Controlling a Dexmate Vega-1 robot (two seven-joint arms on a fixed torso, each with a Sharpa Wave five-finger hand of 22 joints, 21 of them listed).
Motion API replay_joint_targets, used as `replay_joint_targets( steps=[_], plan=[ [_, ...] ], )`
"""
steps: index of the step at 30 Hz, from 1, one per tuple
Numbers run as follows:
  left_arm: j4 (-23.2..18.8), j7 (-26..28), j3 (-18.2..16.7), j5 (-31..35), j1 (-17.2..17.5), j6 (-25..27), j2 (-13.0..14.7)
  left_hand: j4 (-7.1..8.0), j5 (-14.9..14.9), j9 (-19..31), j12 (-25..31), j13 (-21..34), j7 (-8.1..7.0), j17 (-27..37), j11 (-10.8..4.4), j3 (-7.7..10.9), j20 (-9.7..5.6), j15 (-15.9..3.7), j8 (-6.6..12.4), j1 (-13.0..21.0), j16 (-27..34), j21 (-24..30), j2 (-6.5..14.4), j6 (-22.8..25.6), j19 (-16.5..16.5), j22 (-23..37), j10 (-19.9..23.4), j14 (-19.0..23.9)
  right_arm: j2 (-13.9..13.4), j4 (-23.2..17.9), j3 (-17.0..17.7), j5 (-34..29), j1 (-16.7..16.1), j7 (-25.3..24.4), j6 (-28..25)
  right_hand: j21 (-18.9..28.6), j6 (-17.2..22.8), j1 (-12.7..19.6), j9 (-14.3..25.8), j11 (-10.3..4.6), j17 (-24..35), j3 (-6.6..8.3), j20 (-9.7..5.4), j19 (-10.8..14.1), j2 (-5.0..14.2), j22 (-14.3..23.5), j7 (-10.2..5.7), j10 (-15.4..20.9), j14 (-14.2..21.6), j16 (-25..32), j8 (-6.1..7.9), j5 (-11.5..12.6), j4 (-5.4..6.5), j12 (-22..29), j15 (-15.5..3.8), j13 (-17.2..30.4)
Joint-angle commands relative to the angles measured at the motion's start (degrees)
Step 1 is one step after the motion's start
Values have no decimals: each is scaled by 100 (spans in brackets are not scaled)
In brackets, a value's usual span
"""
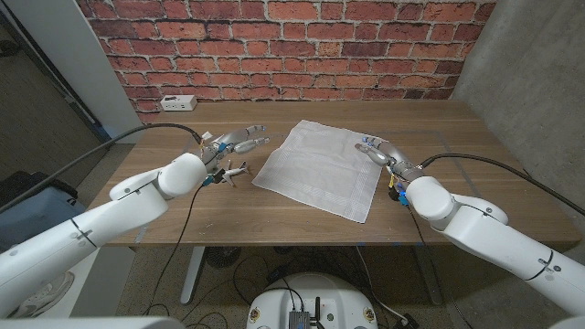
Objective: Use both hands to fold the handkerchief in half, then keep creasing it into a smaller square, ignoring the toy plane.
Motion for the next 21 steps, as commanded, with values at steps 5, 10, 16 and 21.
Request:
replay_joint_targets(
  steps=[5, 10, 16, 21],
  plan=[
    [-124, -374, 90, 114, -88, 224, 236, -94, -23, 24, 72, 28, 13, 13, 30, 96, -11, 24, -7, 126, 2, -42, -6, 110, 19, 17, 180, -50, -35, -420, -234, -133, -22, -163, -753, 51, 177, 102, 17, 15, 26, 50, 5, 83, 5, 21, 33, 167, 145, 55, 25, -12, 27, 51, 2, 18],
    [-184, -559, 165, 194, -182, 366, 314, -131, -28, 26, 72, 29, 11, 12, 18, 136, -29, 12, -7, 166, 12, -43, 5, 129, 51, 18, 204, -24, -12, -527, -356, -249, -5, -280, -969, 63, 249, 124, 18, 50, 28, 67, 74, 124, 3, 21, 82, 250, 219, 78, 33, -12, 37, 67, 27, 18],
    [-209, -755, 246, 258, -286, 456, 379, -213, -40, 31, 32, 33, 7, 11, -21, 224, 11, 26, -27, 252, 45, -17, 14, 118, 198, 23, 152, 93, 35, -621, -485, -327, -1, -368, -1209, 72, 385, 160, 18, 69, 30, 93, 71, 174, 1, 19, 80, 387, 303, 98, 52, -12, 47, 92, -16, 18],
    [-232, -871, 289, 302, -337, 498, 430, -264, -42, 33, 27, 35, 10, 13, -28, 278, 17, 12, -38, 308, 74, 1, 18, 103, 288, 24, 161, 204, 81, -722, -568, -358, -6, -436, -1454, 80, 493, 207, 18, 77, 25, 125, 105, 219, 5, 18, 110, 466, 379, 114, 69, -9, 38, 101, -12, 18]
  ],
)
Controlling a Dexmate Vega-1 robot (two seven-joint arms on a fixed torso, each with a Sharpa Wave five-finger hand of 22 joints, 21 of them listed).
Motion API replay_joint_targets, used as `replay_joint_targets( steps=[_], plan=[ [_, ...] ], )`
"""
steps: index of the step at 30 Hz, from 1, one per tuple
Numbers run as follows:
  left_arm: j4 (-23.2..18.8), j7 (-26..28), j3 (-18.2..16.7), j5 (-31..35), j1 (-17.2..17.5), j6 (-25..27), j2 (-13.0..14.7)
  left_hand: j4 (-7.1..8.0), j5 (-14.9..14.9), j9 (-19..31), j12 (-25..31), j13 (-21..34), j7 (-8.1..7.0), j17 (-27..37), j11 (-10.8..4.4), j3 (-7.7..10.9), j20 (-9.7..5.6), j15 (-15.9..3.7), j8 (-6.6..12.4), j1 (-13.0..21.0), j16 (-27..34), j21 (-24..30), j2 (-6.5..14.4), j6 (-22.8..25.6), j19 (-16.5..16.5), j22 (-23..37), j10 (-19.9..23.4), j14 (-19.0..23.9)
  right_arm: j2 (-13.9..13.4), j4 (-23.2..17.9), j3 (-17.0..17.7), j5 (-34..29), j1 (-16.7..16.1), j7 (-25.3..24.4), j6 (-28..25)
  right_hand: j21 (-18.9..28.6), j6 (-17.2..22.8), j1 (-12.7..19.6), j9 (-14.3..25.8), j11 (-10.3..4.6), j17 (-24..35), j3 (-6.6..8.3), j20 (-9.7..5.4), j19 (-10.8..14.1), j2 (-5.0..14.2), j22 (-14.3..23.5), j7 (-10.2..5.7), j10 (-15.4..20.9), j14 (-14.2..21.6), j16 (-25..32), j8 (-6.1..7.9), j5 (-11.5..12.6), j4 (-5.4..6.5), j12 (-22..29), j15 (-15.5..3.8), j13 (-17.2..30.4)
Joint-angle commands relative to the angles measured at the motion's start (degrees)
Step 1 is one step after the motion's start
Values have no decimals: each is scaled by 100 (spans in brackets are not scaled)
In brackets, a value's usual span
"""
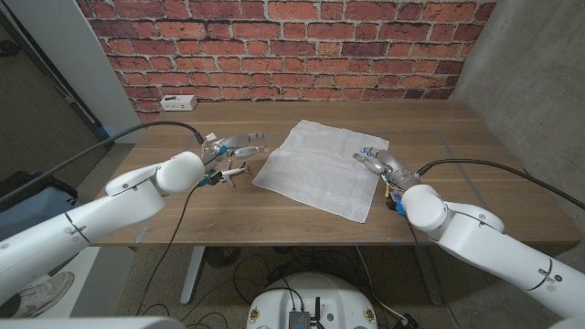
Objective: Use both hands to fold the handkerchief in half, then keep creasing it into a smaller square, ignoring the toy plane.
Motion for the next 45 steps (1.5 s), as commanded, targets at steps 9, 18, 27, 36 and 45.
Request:
replay_joint_targets(
  steps=[9, 18, 27, 36, 45],
  plan=[
    [-145, -556, 222, 262, -270, 329, 219, -133, -32, 41, 25, 17, 36, 18, -39, 169, 48, -16, -7, 185, 84, 59, 0, 70, 278, 30, 198, 376, 180, -379, -445, -232, 63, -302, -981, 42, 237, 192, 17, -35, 4, 138, 6, 99, -2, 16, -15, 178, 126, 15, 54, -2, -72, 58, -38, 17],
    [-209, -680, 353, 567, -360, 436, 278, -202, -29, 45, 56, 19, 68, 14, -66, 264, 30, -18, 28, 276, 52, 46, 25, 192, 310, 31, 338, 393, 340, -502, -752, -391, 145, -499, -1455, 33, 356, 392, 17, -103, -19, 232, -55, 130, -6, 14, -60, 264, 182, -11, 42, 3, -183, 42, -111, 15],
    [-233, -927, 587, 1056, -586, 596, 236, -312, -21, 46, 47, 18, 72, 10, -95, 370, 28, -40, 29, 421, 39, 37, 41, 248, 357, 29, 383, 432, 488, -560, -1011, -485, 240, -632, -1854, 34, 428, 578, 19, -158, -30, 306, -56, 183, -10, 12, -57, 326, 249, -24, 22, 4, -284, 23, -153, 13],
    [-242, -1046, 729, 1568, -706, 638, 195, -565, -20, 51, 43, 15, 82, 7, -164, 544, -16, -76, 91, 755, 26, 25, 33, 526, 470, 25, 507, 505, 582, -627, -1324, -570, 357, -732, -2284, 53, 632, 787, 21, -147, -34, 377, -25, 292, -12, 11, -65, 458, 368, -19, 49, 1, -388, 28, -173, 12],
    [-243, -1137, 831, 2087, -769, 613, 147, -826, -45, 58, 111, 10, 112, 4, -276, 650, -14, -135, 182, 1159, 45, 26, -35, 1035, 657, 23, 887, 699, 705, -635, -1624, -722, 501, -904, -2623, 82, 815, 1037, 21, -154, -39, 451, -11, 440, -23, 11, -81, 649, 536, 3, 61, 0, -509, 50, -207, 9]
  ],
)
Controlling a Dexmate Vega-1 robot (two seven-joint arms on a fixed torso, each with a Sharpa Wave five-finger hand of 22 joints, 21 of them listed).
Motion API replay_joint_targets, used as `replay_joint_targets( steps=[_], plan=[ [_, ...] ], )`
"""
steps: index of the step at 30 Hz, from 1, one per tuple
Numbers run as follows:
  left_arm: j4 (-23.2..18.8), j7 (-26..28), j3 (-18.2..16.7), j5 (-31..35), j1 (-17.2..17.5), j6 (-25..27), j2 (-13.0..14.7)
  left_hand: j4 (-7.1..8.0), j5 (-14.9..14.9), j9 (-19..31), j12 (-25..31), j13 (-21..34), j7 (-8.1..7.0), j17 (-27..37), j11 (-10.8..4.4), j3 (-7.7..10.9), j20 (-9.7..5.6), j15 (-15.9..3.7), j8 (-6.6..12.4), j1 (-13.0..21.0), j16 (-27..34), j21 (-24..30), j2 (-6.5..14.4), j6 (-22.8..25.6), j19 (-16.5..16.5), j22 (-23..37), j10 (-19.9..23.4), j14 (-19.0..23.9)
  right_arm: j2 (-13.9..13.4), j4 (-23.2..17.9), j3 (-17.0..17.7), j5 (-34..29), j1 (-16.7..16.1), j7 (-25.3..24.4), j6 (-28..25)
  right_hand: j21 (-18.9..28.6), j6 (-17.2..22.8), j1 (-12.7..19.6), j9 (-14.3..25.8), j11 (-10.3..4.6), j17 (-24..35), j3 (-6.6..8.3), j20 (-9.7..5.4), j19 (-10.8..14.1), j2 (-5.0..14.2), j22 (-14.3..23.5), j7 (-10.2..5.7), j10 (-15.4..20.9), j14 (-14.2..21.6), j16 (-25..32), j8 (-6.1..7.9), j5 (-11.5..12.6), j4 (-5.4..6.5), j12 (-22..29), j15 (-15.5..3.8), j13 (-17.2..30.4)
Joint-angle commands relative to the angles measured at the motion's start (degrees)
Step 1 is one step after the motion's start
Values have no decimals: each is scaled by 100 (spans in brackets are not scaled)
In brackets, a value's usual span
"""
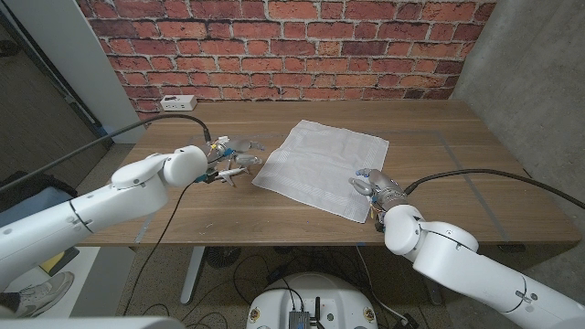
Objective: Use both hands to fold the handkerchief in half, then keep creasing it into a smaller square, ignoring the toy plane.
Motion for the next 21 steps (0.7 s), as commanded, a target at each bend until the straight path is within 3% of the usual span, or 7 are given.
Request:
replay_joint_targets(
  steps=[1, 8, 17, 21],
  plan=[
    [-31, -147, 179, 756, -116, 28, -49, -161, -28, 32, 90, 5, 22, 3, -60, 50, 17, -46, 71, 298, 11, 0, -64, 334, 145, 23, 348, 220, 144, -52, -410, -174, 189, -190, -506, 33, 154, 199, 22, -11, 2, 31, -11, 102, 6, 11, 7, 142, 101, 27, 39, -1, -95, 5, -15, 10],
    [-94, -297, 232, 1220, -116, 68, -64, -259, -50, 29, 136, -1, -115, 1, -233, -41, -60, -246, 183, 711, 33, -18, -304, 1042, 350, 14, 783, 553, 213, -86, -683, -274, 370, -263, -849, 39, 374, 426, 24, -39, 4, 76, -16, 190, -5, 12, -10, 282, 238, 42, 66, -7, -175, 8, -49, 8],
    [-153, -337, 226, 1736, -32, 61, -105, -284, -40, 23, 138, -4, -233, 3, -281, -178, -103, -347, 191, 1037, 32, -66, -598, 1414, 456, 6, 1038, 770, 265, -134, -1057, -426, 576, -440, -1248, 56, 533, 805, 22, -86, -4, 144, 11, 338, -62, 11, -26, 446, 398, 45, 53, -16, -291, 1, -108, 3],
    [-154, -365, 218, 1936, 3, 30, -126, -288, -30, 21, 148, -2, -340, 6, -370, -257, -152, -399, 200, 1233, 20, -96, -779, 1618, 508, 4, 1200, 828, 290, -138, -1256, -514, 692, -539, -1411, 65, 598, 997, 21, -136, -9, 130, 25, 420, -160, 11, -35, 519, 518, 57, 38, -21, -327, -9, -171, 1]
  ],
)
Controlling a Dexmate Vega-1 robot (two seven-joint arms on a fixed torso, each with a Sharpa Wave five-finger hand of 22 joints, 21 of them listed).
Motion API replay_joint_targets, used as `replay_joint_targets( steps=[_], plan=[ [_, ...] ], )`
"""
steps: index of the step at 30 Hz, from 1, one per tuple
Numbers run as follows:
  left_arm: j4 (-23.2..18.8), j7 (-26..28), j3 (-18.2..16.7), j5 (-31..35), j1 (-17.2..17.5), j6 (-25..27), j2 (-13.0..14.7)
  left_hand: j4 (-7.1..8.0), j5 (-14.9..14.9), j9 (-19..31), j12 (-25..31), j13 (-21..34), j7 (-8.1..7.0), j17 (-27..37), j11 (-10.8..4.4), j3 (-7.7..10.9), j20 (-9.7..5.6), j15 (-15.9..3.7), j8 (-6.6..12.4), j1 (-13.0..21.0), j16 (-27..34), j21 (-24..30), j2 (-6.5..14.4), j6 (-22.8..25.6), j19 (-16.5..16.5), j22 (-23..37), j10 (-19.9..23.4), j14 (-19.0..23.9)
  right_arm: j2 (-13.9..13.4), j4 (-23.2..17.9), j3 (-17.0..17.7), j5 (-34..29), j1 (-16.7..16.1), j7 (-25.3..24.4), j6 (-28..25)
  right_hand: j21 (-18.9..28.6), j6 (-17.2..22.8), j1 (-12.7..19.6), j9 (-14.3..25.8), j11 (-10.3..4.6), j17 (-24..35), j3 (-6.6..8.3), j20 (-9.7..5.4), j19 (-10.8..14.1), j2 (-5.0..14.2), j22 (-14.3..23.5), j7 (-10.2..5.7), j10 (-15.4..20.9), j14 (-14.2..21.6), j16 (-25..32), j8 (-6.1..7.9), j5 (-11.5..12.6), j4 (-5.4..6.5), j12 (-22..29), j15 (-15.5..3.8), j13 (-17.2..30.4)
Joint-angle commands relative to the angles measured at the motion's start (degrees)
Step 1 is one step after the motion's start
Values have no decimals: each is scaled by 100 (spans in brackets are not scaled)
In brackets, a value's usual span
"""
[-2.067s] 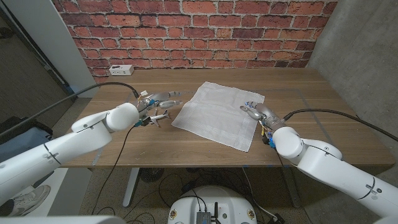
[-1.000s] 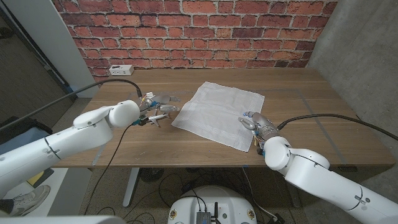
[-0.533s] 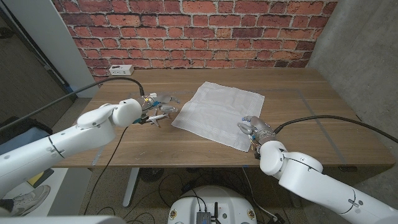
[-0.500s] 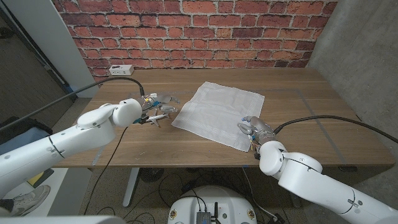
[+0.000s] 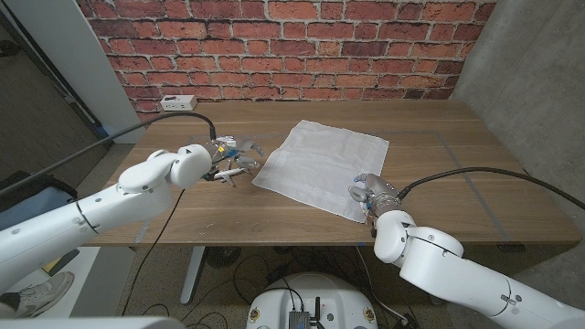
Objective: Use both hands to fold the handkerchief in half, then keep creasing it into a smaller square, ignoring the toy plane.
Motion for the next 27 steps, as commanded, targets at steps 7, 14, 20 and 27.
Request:
replay_joint_targets(
  steps=[7, 14, 20, 27],
  plan=[
    [-51, -399, 38, 909, 54, -60, -97, 16, 34, 23, -60, 19, -113, 11, -32, -187, -13, -8, -24, 330, -39, -94, -325, 191, 28, 17, 50, -35, 48, -60, -845, -614, 427, -177, -549, 19, 248, 534, 19, -62, 4, -63, 1, 209, -316, 11, -65, 253, 285, 26, -5, 20, -109, -14, -135, 15],
    [-104, -727, 145, 1476, 26, 76, -176, 76, 90, 33, -221, 32, -165, 21, -2, -364, -34, 45, -126, 508, -74, -192, -533, 159, -22, 22, -257, -210, 289, 40, -921, -2698, 108, 1484, -549, -31, 262, 970, 23, -134, 9, -195, -31, 212, -678, 12, -170, 265, 208, -75, -58, 104, -94, -69, -232, 29],
    [-117, -893, 167, 1861, 58, 92, -256, 122, 118, 42, -293, 42, -199, 26, 34, -475, -51, 107, -160, 573, -100, -258, -598, 196, -69, 26, -460, -371, 1019, 626, -811, -6180, -406, 4456, -549, -90, 225, 1188, 32, -263, 25, -317, -72, 115, -830, 17, -227, 103, 50, -152, -100, 161, -41, -148, -271, 42],
    [-113, -939, 137, 2211, 157, 79, -342, 173, 155, 56, -348, 56, -256, 31, 33, -616, -97, 136, -157, 647, -110, -341, -633, 340, -109, 31, -739, -579, 1230, 867, -847, -7179, -514, 5207, -549, -125, 465, 1454, 43, -346, 36, -376, -101, 43, -873, 19, -303, -4, -96, -200, -33, 224, -29, -176, -322, 52]
  ],
)
